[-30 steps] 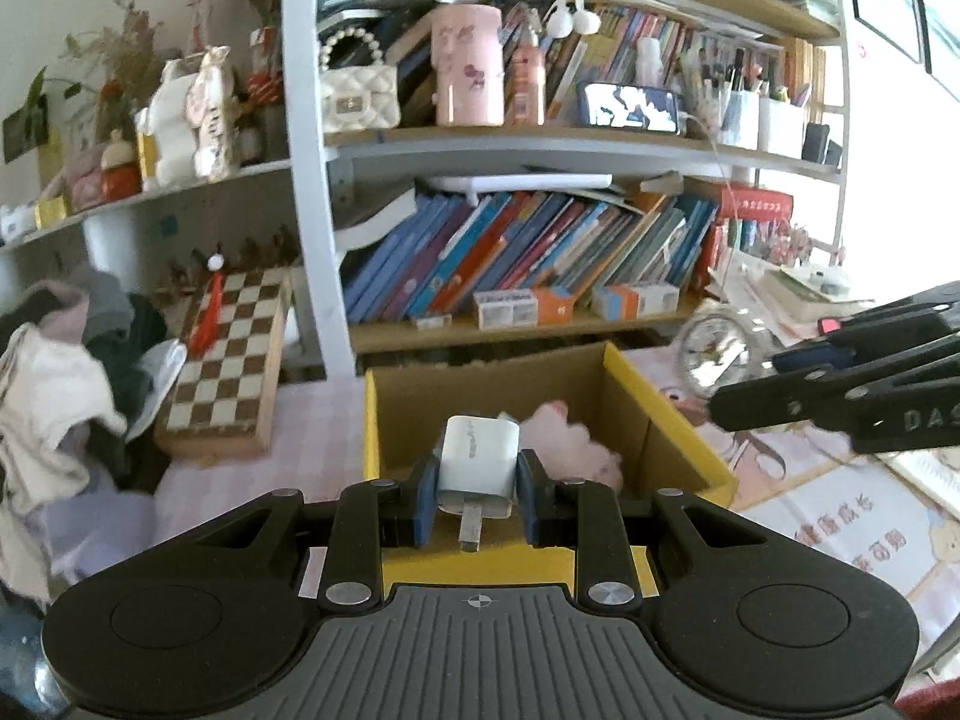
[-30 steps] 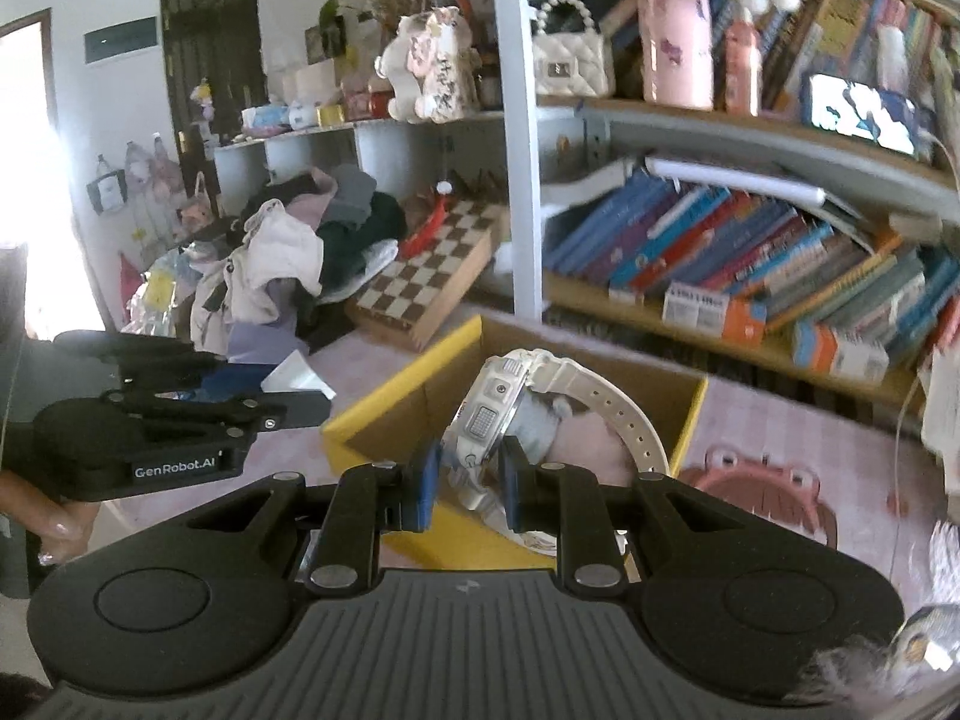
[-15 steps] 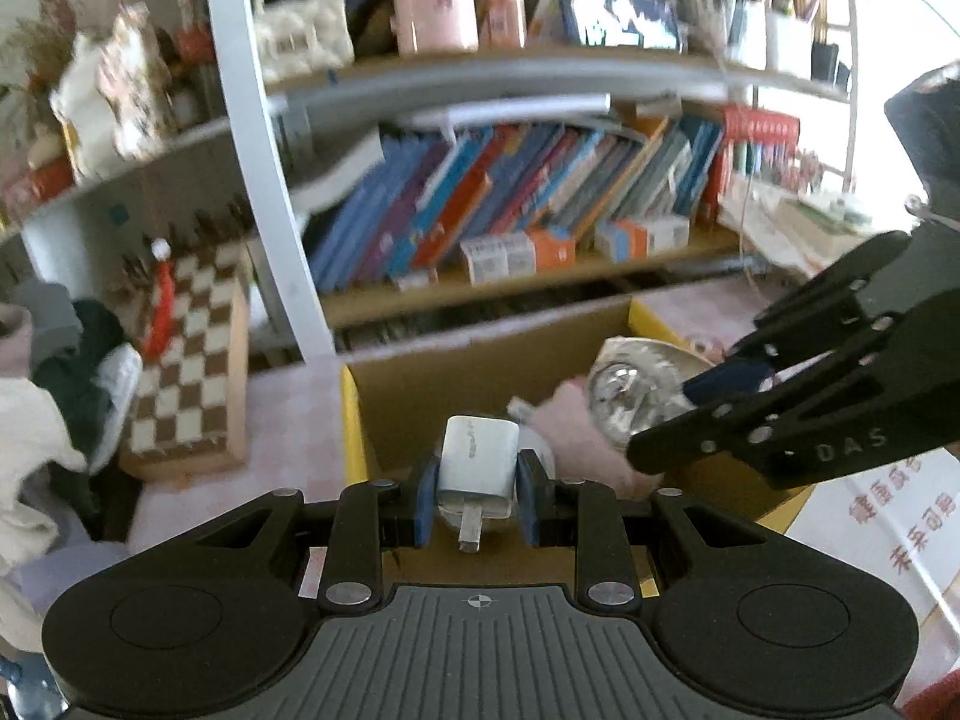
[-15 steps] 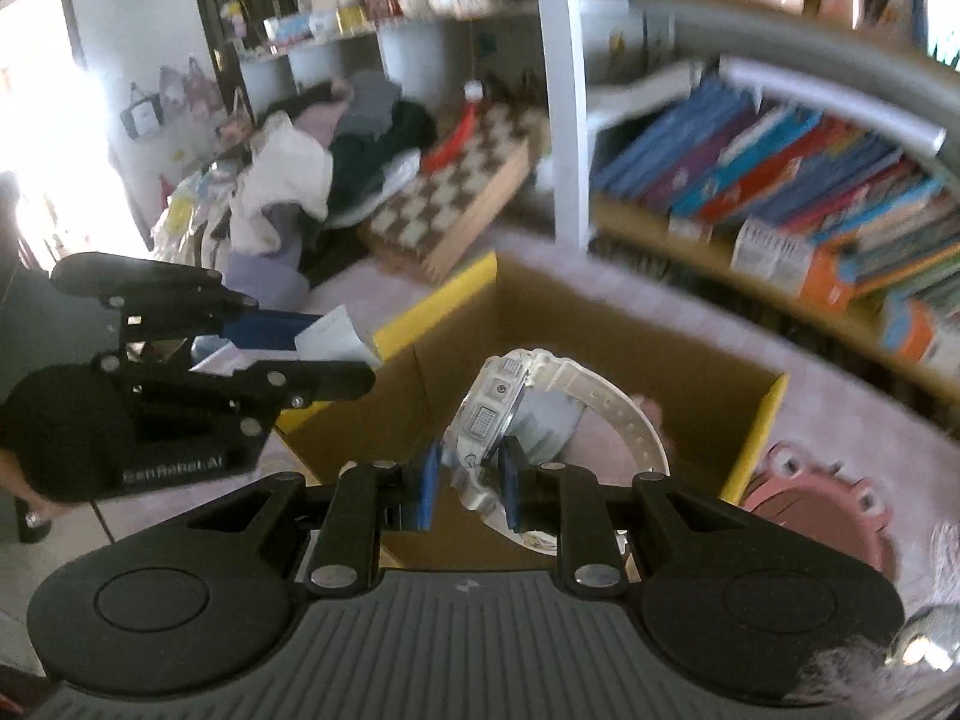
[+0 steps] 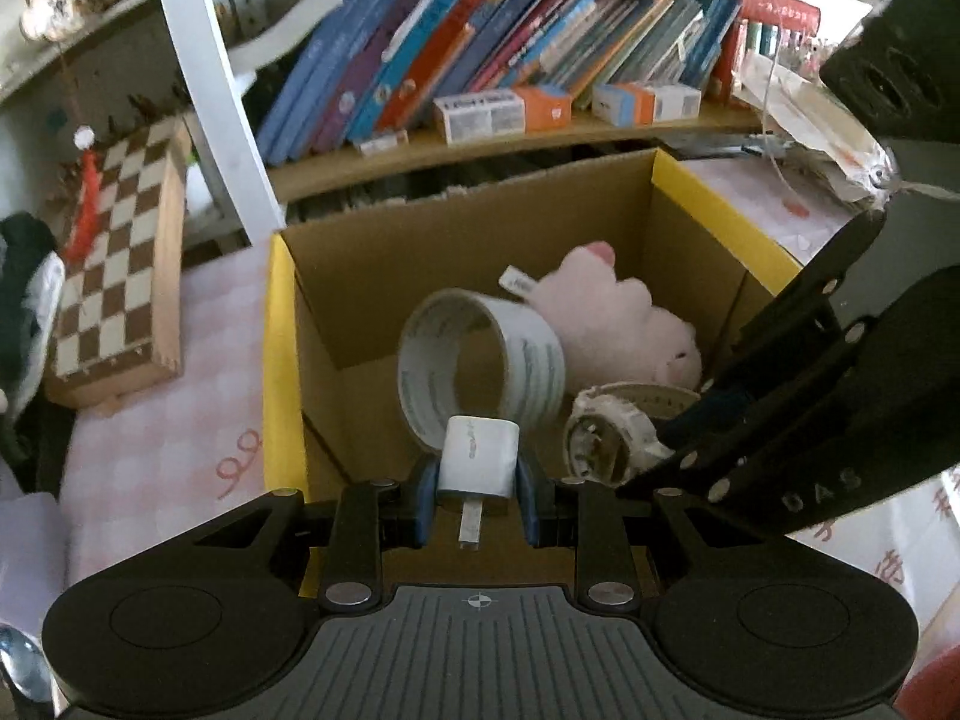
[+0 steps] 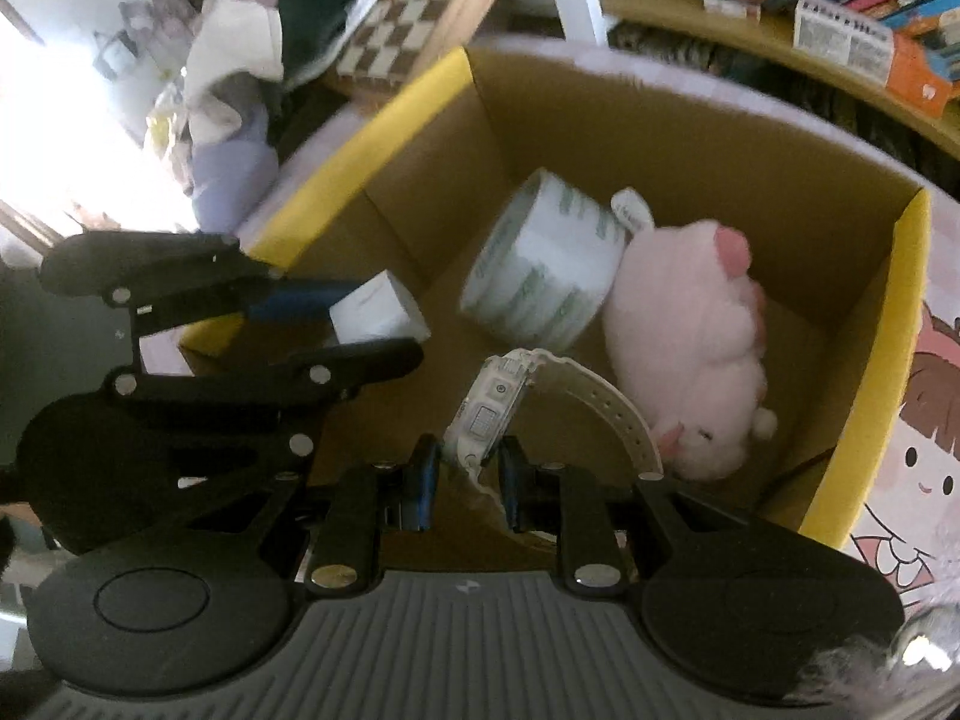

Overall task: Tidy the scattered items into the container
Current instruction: 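Carry the charger and watch with both grippers into the yellow box, then open both grippers to drop the charger and watch into the box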

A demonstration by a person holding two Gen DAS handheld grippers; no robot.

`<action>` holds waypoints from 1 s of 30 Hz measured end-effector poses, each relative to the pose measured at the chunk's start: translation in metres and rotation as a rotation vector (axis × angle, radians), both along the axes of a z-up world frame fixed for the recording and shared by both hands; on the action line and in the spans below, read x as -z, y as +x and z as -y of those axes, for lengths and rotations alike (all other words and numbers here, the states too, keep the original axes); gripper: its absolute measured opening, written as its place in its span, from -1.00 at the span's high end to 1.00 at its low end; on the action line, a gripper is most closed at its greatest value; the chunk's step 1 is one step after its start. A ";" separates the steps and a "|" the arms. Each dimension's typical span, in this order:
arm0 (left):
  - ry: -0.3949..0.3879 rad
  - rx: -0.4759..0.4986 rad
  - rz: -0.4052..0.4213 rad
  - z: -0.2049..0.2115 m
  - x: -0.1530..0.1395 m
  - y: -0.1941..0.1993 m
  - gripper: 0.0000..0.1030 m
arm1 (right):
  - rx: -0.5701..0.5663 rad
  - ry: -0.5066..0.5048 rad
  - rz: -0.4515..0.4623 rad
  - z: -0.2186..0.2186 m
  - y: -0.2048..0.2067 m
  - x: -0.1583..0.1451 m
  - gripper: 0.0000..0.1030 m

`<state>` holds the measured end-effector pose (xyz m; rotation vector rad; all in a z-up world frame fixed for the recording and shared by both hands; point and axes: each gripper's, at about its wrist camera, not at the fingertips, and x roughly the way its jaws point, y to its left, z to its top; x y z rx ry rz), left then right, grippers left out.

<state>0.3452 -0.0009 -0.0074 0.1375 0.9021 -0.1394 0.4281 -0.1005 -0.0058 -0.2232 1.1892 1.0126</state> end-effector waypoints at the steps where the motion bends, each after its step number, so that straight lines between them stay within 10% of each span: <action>1: -0.005 0.000 -0.008 -0.001 0.002 0.002 0.50 | -0.005 -0.009 -0.003 -0.001 0.000 0.002 0.61; 30: 0.033 0.038 -0.126 0.003 0.015 0.022 0.39 | -0.029 -0.046 -0.004 0.002 0.008 0.014 0.39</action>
